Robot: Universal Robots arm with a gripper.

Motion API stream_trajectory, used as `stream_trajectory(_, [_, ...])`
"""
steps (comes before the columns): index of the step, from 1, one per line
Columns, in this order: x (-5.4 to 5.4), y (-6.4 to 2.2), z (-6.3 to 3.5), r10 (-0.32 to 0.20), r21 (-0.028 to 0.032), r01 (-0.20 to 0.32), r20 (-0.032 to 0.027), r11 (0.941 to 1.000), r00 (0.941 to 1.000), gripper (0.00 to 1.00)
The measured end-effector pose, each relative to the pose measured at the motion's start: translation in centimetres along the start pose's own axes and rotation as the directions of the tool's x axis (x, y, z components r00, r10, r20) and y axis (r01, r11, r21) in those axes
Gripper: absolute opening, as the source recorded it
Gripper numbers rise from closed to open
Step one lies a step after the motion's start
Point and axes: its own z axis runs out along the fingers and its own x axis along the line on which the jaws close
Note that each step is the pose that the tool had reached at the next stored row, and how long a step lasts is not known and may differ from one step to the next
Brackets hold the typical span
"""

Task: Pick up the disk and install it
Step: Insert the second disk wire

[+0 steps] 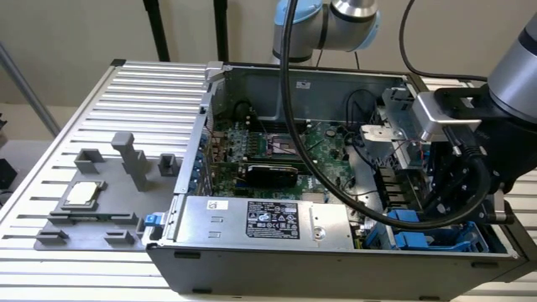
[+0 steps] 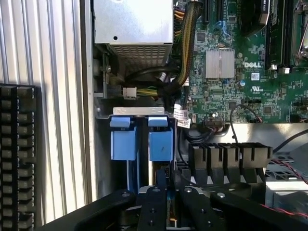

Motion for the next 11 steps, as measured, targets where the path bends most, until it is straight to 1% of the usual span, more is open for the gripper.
stream_trajectory(3, [-0.01, 0.0, 0.02, -0.001, 0.001, 0.001, 0.0004, 1.0, 1.0, 0.0])
stream_trajectory(11, [-0.21, 0.0, 0.03, -0.001, 0.001, 0.001, 0.0005, 1.0, 1.0, 0.0])
